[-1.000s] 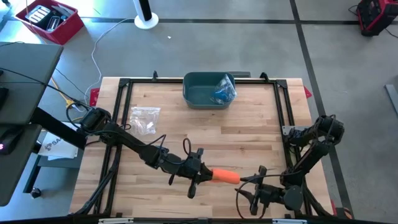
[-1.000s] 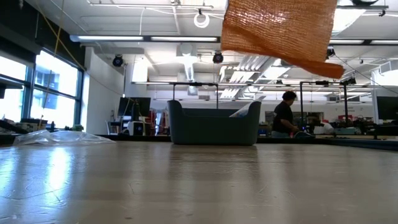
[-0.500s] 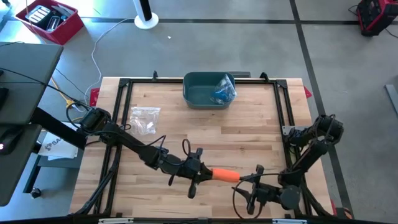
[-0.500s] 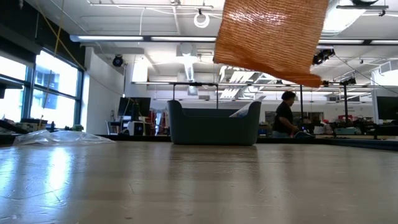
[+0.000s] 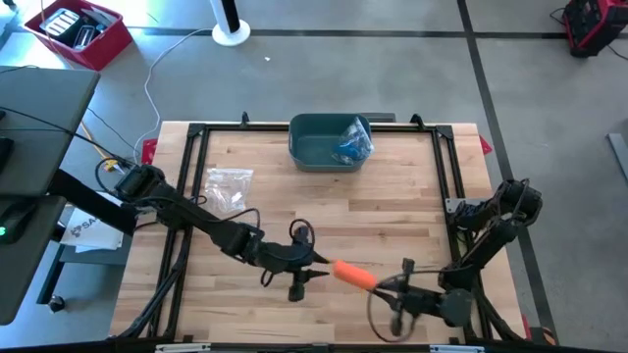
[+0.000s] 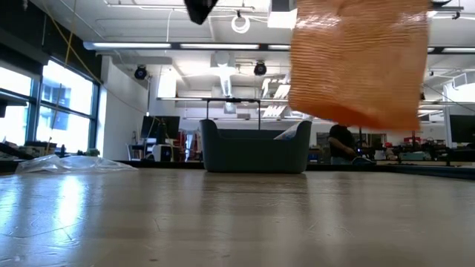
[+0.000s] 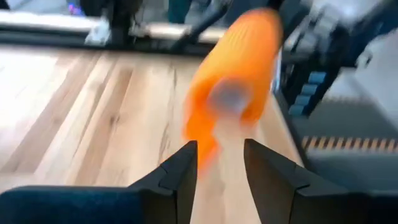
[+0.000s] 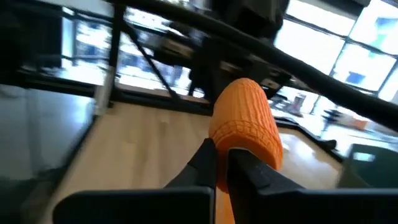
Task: Roll bandage
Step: Roll the orange bandage
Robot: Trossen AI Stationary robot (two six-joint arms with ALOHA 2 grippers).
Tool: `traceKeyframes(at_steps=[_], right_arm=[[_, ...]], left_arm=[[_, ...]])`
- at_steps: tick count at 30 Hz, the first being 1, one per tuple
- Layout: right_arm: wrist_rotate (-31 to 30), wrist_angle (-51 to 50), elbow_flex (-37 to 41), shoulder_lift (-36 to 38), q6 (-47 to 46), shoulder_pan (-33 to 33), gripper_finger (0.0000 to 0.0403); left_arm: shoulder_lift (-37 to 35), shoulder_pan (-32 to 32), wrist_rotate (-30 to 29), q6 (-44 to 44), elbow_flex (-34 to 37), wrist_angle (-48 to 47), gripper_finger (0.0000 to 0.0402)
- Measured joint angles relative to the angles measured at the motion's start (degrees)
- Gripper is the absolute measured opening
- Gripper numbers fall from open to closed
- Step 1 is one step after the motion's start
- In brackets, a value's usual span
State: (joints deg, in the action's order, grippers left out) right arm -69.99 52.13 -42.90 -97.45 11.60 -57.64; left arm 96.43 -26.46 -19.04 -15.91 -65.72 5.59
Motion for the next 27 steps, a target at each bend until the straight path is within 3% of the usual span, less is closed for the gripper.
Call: traceKeyframes(at_steps=[4, 7, 12, 16, 20, 24, 27], right_arm=[[0.04, 0.45, 2.38, 1.65, -1.84, -1.93, 0.0007], [1.92, 3.42, 6.39, 2.99, -2.36, -2.59, 0.0004], [17.23, 23.55, 16.18, 3.92, 2.91, -1.96, 0.0004], [23.81, 37.94, 21.09, 3.99, 10.35, -0.35, 0.0004], [26.52, 37.93, 21.58, 5.14, 11.28, 2.16, 0.0004], [32.14, 37.91, 21.49, 5.01, 9.94, 3.83, 0.0004], [32.59, 37.91, 21.49, 5.01, 9.33, 4.12, 0.0004]], left_arm=[[-3.66, -0.26, -1.67, -0.34, 0.12, -7.26, 0.0130], [-5.02, -1.03, -3.13, 0.40, 0.03, -5.94, 0.0130], [-1.85, -4.13, -2.85, 13.85, 0.07, 9.90, 0.0130], [3.00, -6.19, -3.48, 25.07, 0.05, 23.61, 0.0130], [7.03, -6.94, -8.23, 30.66, -1.54, 29.83, 0.0131], [10.97, -7.08, -14.00, 32.62, -5.61, 28.91, 0.0137], [12.99, -7.08, -18.53, 33.04, -8.70, 27.39, 0.0147]])
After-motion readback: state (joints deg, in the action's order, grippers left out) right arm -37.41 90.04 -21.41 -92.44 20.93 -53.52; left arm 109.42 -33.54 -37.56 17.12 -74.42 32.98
